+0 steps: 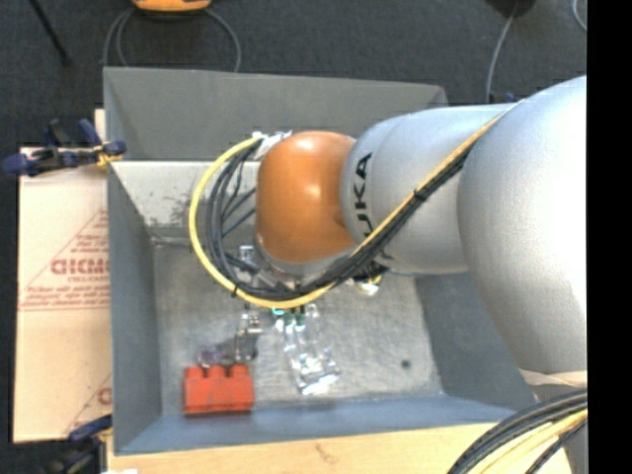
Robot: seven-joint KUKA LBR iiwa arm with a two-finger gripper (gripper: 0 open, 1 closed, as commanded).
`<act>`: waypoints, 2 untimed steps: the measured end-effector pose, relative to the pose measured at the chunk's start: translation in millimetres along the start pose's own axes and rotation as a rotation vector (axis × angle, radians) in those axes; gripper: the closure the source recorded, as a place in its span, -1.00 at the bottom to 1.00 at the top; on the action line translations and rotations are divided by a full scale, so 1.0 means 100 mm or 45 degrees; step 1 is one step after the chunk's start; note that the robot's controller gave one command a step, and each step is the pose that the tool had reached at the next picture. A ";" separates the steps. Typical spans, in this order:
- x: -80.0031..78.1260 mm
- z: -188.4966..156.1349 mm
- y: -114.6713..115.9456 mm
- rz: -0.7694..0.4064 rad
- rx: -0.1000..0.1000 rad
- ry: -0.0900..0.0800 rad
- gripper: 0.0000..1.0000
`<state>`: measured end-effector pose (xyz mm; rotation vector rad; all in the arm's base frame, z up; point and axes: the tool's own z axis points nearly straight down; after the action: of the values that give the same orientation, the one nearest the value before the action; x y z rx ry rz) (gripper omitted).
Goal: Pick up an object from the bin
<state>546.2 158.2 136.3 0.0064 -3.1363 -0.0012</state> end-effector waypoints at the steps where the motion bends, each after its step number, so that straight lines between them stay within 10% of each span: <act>1: 0.16 0.50 -0.22 -0.181 0.001 -0.022 -1.00; 2: 0.18 0.51 -0.21 -0.177 -0.001 -0.011 1.00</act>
Offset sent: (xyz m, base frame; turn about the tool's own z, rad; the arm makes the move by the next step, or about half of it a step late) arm -0.0197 -0.0202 -0.0516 -0.1447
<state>527.5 137.5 85.0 0.2244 -3.1370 -0.0032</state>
